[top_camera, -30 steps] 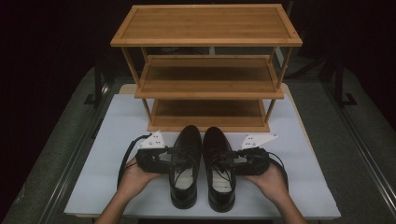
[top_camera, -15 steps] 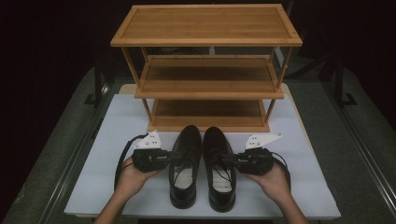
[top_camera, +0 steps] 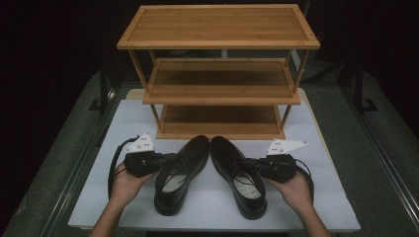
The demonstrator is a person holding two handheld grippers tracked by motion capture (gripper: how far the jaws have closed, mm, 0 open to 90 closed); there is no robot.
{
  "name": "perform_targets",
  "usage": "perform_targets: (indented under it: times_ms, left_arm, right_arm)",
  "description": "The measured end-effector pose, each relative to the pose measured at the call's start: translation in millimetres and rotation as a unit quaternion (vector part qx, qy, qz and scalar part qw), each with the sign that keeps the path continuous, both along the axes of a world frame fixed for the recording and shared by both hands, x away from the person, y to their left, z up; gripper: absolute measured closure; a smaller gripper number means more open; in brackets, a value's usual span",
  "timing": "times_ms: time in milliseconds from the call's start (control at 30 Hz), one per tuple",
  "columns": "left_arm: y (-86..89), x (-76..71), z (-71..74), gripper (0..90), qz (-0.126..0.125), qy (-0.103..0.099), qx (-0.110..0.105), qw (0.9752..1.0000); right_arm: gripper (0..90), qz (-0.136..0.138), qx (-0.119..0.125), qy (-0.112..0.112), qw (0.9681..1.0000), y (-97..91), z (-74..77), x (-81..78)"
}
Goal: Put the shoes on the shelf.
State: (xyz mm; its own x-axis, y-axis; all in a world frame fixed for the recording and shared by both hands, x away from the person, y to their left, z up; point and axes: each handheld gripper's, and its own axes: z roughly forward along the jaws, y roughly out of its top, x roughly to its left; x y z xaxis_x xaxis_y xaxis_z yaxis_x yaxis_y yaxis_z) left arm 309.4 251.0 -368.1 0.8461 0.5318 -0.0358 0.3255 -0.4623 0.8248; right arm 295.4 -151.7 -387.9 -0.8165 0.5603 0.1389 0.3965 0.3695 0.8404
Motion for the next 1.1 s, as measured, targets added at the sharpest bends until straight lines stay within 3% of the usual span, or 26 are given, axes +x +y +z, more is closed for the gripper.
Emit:
perform_targets:
  times_ms: [267,533,800,1100]
  left_arm:
    - [6.9,3.5,9.0,87.4,0.015,-0.013,-0.014,0.9997]
    - [5.0,17.9,16.3,87.3,0.025,-0.019,-0.027,0.9992]
    - [-9.1,40.9,21.2,87.3,0.031,-0.028,-0.035,0.9985]
    - [-25.9,60.3,19.2,87.3,0.042,-0.035,-0.04,0.9977]
  right_arm:
    - [86.7,-0.021,0.012,-0.01,0.9996,-15.0,9.2,4.0]
    - [86.7,-0.05,0.019,-0.025,0.9983,-28.0,20.7,23.6]
    - [86.7,-0.075,0.017,-0.033,0.9965,-29.5,26.9,50.7]
    - [86.7,-0.092,0.012,-0.035,0.995,-23.4,25.2,67.9]
